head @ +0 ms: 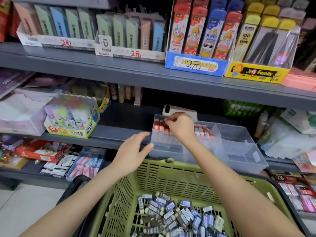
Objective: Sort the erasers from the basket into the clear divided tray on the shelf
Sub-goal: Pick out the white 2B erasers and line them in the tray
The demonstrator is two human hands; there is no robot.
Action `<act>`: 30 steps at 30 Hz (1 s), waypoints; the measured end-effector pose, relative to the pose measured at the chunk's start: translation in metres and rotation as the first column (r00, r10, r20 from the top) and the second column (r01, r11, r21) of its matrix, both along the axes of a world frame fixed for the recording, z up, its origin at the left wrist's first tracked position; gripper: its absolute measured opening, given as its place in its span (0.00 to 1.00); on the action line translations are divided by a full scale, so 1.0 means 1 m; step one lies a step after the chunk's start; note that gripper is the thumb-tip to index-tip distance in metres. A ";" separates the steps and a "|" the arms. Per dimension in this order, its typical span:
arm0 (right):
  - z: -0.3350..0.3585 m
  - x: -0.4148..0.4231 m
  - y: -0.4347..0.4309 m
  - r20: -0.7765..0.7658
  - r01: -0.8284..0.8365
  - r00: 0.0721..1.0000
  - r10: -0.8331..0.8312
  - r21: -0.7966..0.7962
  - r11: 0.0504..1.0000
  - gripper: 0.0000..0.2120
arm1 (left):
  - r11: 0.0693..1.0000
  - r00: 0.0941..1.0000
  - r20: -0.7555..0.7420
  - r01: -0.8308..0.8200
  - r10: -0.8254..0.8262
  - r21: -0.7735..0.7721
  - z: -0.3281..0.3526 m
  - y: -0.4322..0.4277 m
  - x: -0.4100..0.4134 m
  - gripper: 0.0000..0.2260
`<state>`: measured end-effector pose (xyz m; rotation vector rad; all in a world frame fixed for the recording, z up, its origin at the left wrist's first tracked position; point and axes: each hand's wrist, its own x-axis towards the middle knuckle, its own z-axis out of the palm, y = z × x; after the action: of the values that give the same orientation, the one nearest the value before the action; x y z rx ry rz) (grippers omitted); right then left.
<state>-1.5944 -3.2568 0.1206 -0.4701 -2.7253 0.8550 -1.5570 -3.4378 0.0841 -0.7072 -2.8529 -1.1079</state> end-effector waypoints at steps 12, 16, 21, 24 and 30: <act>-0.098 0.198 0.044 0.113 -0.191 0.976 0.186 0.037 0.981 0.06 | 0.977 0.971 -0.210 -0.149 0.115 -0.155 0.015 -0.027 0.053 0.14; -0.166 0.212 0.050 0.478 -0.279 0.850 0.222 0.052 0.959 0.12 | 0.983 0.976 -0.204 -0.107 0.075 -0.152 0.015 -0.026 0.092 0.14; -0.206 0.211 0.035 0.525 -0.313 0.833 0.176 0.184 0.932 0.20 | 0.985 0.983 -0.111 -0.156 0.148 -0.070 0.007 -0.021 0.126 0.15; -0.207 0.199 0.036 0.559 -0.333 0.809 0.181 0.182 0.925 0.23 | 0.982 0.982 -0.039 -0.187 0.187 -0.002 0.005 -0.013 0.133 0.17; -0.196 0.171 0.030 0.701 -0.384 0.704 0.117 0.237 0.892 0.14 | 0.989 0.986 -0.079 -0.148 0.149 0.012 0.010 0.004 0.128 0.15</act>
<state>-1.4229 -3.2266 -0.0755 -0.3667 -3.5922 0.1861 -1.4288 -3.4340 0.0940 -0.5155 -2.7809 -1.0435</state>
